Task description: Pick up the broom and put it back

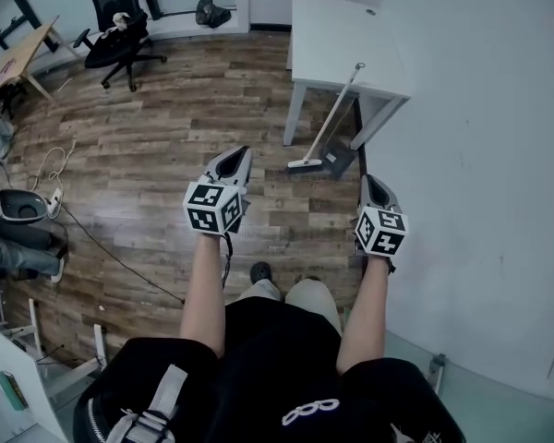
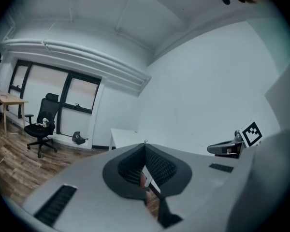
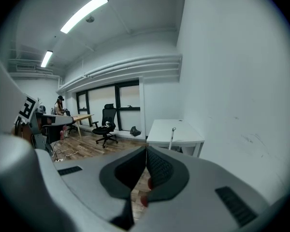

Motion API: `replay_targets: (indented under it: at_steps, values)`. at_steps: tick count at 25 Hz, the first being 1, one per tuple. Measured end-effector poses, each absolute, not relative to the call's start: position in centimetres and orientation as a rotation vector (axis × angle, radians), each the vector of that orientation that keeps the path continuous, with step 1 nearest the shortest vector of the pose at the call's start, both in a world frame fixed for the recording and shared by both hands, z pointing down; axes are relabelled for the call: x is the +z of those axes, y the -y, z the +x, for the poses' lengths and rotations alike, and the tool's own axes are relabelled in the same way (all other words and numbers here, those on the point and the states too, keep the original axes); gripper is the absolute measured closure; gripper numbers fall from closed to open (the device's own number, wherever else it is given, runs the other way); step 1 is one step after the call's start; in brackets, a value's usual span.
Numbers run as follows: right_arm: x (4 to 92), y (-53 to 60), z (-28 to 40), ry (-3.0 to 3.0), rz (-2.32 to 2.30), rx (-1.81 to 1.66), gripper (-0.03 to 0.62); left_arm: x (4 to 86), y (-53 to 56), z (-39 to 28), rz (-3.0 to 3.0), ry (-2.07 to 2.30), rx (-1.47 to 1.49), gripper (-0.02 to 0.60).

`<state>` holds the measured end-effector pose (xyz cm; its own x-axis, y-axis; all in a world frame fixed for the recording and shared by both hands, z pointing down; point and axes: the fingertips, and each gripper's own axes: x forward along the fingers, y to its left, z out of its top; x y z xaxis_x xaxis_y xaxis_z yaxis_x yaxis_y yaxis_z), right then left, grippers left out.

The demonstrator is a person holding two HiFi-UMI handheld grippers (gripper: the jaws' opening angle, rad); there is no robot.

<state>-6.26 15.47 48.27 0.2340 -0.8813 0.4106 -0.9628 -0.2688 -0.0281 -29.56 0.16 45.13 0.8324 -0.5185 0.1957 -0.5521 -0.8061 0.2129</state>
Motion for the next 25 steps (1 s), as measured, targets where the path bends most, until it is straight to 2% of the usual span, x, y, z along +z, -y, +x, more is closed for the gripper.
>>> replay_targets:
  at_steps: [12,25]
  values:
    - [49.4,-8.5,-2.4,1.834,2.205,0.527,0.569,45.6,4.1,-26.4,2.737,0.917,0.221,0.575]
    - [48.5,0.0,11.4,1.924,2.195,0.528,0.569,43.7,10.9,-12.8,2.775,0.984,0.237,0.575]
